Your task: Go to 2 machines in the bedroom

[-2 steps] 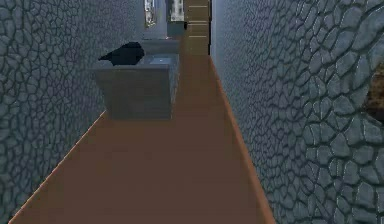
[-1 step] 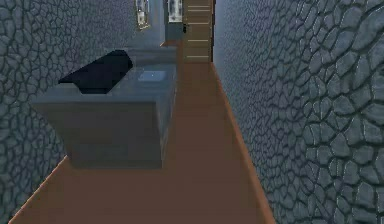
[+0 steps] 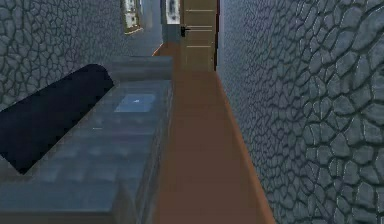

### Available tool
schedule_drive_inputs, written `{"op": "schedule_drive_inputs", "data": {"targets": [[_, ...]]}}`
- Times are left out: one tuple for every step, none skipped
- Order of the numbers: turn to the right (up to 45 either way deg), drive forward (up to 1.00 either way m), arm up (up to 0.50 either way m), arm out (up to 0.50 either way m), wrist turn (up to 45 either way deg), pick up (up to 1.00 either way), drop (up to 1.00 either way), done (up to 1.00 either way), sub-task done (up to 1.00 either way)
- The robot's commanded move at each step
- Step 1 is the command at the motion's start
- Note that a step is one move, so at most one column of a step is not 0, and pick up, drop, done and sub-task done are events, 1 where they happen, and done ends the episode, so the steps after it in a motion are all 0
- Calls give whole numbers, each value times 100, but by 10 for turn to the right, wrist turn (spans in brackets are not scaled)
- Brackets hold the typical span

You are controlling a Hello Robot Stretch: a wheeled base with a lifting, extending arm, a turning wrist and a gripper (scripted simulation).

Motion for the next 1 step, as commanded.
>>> {"op": "schedule_drive_inputs", "data": {"targets": [[0, 100, 0, 0, 0, 0, 0, 0, 0]]}}
